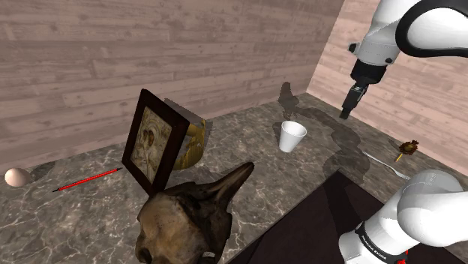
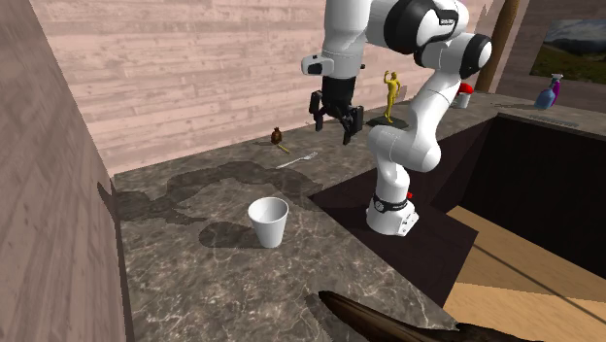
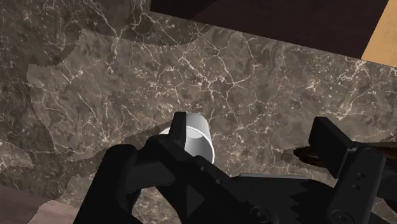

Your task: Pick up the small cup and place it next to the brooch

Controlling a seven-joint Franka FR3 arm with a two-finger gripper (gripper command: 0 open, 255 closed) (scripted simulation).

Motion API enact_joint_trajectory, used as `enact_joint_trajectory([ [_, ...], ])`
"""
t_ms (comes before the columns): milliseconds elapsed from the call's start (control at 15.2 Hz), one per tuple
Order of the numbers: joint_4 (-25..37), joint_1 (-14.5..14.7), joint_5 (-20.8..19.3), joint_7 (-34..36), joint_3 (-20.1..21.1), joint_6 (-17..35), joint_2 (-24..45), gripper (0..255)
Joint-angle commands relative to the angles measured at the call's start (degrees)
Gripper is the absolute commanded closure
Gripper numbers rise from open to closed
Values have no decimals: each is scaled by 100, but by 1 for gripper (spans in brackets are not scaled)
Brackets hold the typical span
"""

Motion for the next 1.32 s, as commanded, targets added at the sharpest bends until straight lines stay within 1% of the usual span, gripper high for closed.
enact_joint_trajectory([
  [0, 0, 0, 0, 0, 0, 0, 0, 0],
  [330, -407, -71, -50, 415, 127, 1042, 589, 0],
  [660, -589, -169, -166, 852, 247, 2063, 1388, 0],
  [924, -567, -270, -324, 1230, 336, 2827, 2152, 0],
  [1254, -329, -411, -621, 1751, 427, 3660, 3211, 0],
])
